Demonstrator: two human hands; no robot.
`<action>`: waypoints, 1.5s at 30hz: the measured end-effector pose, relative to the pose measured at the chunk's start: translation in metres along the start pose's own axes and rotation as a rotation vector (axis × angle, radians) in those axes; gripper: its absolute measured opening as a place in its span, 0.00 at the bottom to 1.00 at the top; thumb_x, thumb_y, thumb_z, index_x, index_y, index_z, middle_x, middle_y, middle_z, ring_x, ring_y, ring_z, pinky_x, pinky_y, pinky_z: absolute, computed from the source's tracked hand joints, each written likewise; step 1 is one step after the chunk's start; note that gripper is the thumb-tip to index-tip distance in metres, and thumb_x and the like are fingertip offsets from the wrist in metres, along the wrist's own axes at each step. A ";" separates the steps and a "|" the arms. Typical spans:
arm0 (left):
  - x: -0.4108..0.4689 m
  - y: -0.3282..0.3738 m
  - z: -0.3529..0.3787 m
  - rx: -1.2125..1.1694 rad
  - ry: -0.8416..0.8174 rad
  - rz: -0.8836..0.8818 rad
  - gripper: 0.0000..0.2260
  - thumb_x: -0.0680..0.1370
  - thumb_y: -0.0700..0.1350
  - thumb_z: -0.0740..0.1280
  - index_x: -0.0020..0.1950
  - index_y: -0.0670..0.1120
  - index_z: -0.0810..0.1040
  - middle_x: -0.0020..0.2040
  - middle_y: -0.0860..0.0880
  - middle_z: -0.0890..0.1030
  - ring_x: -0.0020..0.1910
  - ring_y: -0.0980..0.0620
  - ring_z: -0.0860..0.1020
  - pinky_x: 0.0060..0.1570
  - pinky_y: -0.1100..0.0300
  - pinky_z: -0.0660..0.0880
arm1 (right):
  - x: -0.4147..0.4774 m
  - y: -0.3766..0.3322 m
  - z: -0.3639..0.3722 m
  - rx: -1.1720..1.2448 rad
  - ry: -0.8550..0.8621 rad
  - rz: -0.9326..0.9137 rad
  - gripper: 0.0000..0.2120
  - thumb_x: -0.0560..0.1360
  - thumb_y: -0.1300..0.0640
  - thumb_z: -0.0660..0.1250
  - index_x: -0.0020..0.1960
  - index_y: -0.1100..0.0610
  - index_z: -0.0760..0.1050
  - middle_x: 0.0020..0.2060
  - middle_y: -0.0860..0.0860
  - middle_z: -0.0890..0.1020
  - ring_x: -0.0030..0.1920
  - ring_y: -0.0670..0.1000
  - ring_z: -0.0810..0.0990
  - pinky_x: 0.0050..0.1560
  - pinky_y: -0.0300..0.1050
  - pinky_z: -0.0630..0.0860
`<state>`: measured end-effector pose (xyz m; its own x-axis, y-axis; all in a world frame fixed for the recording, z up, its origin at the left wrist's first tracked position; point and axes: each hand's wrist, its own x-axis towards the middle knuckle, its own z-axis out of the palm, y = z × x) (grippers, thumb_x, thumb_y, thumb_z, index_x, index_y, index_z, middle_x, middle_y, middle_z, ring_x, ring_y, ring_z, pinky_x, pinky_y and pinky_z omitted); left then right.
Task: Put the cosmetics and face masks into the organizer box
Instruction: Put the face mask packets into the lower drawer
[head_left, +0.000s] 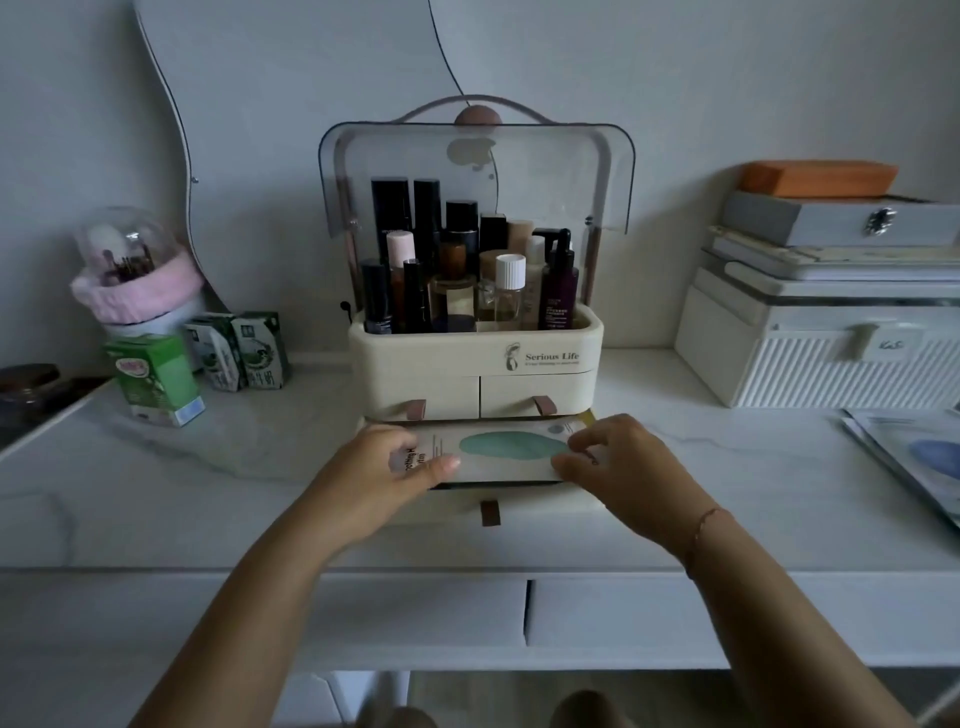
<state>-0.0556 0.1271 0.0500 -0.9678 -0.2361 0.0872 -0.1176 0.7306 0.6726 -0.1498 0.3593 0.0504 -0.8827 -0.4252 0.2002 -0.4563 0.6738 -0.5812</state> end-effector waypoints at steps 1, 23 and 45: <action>0.000 -0.001 0.000 0.013 0.002 0.016 0.25 0.67 0.68 0.64 0.54 0.53 0.76 0.54 0.58 0.71 0.54 0.59 0.69 0.45 0.72 0.63 | 0.001 -0.001 -0.001 -0.028 -0.038 -0.018 0.11 0.75 0.48 0.65 0.43 0.56 0.78 0.47 0.53 0.75 0.39 0.48 0.74 0.37 0.37 0.67; -0.001 0.050 0.057 0.261 0.247 0.301 0.26 0.76 0.63 0.54 0.68 0.50 0.71 0.69 0.53 0.69 0.69 0.54 0.65 0.68 0.56 0.62 | -0.050 0.053 -0.018 0.193 0.501 -0.051 0.26 0.75 0.40 0.50 0.66 0.51 0.70 0.67 0.50 0.72 0.68 0.48 0.68 0.69 0.54 0.65; 0.084 0.275 0.345 0.140 -0.421 0.711 0.29 0.78 0.64 0.51 0.76 0.53 0.57 0.78 0.53 0.54 0.76 0.54 0.51 0.75 0.54 0.49 | -0.117 0.292 -0.149 1.010 1.144 0.672 0.24 0.77 0.54 0.64 0.67 0.67 0.67 0.54 0.59 0.78 0.47 0.52 0.79 0.59 0.52 0.76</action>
<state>-0.2460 0.5295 -0.0116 -0.8210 0.5493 0.1557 0.5522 0.6946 0.4611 -0.1962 0.6957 -0.0257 -0.7075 0.6981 -0.1094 -0.1376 -0.2879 -0.9477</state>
